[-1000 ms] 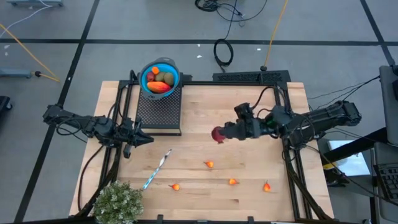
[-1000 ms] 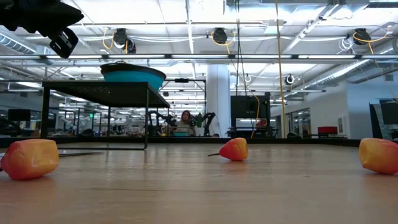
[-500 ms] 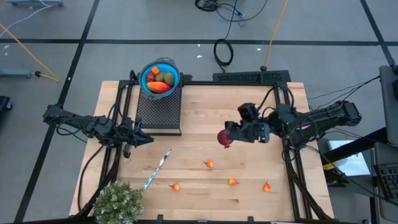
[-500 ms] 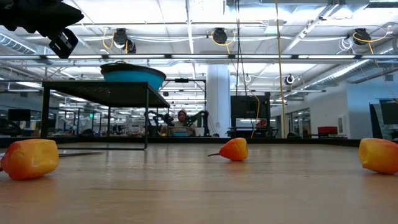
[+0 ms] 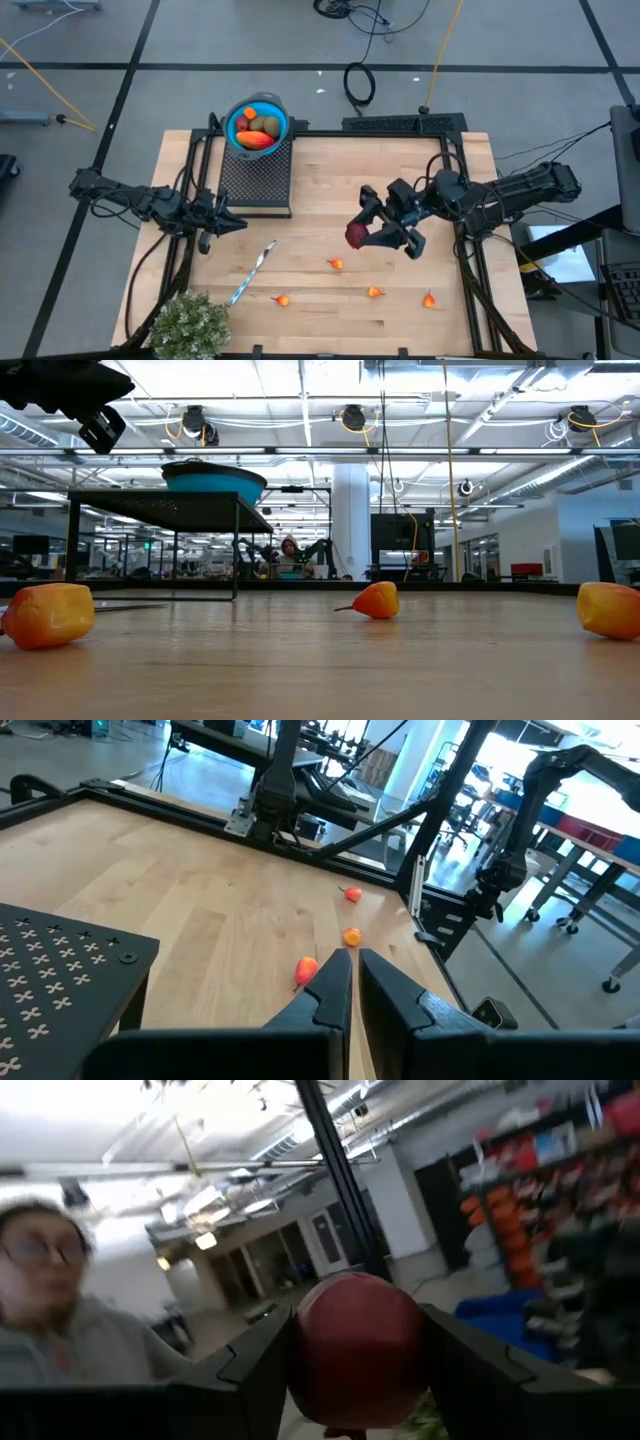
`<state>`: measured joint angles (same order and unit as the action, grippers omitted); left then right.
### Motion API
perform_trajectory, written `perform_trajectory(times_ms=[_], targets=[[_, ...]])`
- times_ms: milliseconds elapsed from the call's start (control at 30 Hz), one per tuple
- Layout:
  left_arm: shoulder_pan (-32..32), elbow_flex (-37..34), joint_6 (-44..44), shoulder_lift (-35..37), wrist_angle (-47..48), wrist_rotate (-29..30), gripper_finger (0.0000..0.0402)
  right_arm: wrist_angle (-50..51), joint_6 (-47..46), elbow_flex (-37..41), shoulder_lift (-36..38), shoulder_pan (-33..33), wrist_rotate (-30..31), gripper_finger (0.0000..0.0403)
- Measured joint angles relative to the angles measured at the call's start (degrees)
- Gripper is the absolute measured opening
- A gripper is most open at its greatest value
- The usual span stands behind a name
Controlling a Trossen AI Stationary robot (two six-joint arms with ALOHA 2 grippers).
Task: Pick & Place Fruit
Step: Put the red pomegranate into the blue strainer bowl on the shelf
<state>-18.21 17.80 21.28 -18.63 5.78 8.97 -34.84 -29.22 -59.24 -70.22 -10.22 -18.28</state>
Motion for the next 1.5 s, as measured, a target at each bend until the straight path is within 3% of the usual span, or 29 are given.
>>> perform_trajectory(times_ms=[300,633,933,1100,1500], targets=[[0.0,0.0,1.4,0.0,-0.1,0.1,0.0021,5.3,26.7,0.0,0.0,0.0,0.8,0.0191],[0.0,0.0,6.4,-1.2,-11.0,0.1,0.0021,18.5,44.1,0.0,-0.9,0.0,17.9,0.0191],[0.1,0.0,5.7,-8.6,-22.9,0.1,0.0022,18.8,52.5,0.0,-7.8,0.1,29.0,0.0190],[1.2,0.0,6.0,-14.3,-27.2,0.1,0.0036,17.9,52.4,0.0,-11.3,0.4,28.8,0.0192],[7.1,0.0,9.7,-27.8,-40.3,-3.5,0.0132,7.9,52.8,0.0,-16.4,0.4,28.0,0.0193]])
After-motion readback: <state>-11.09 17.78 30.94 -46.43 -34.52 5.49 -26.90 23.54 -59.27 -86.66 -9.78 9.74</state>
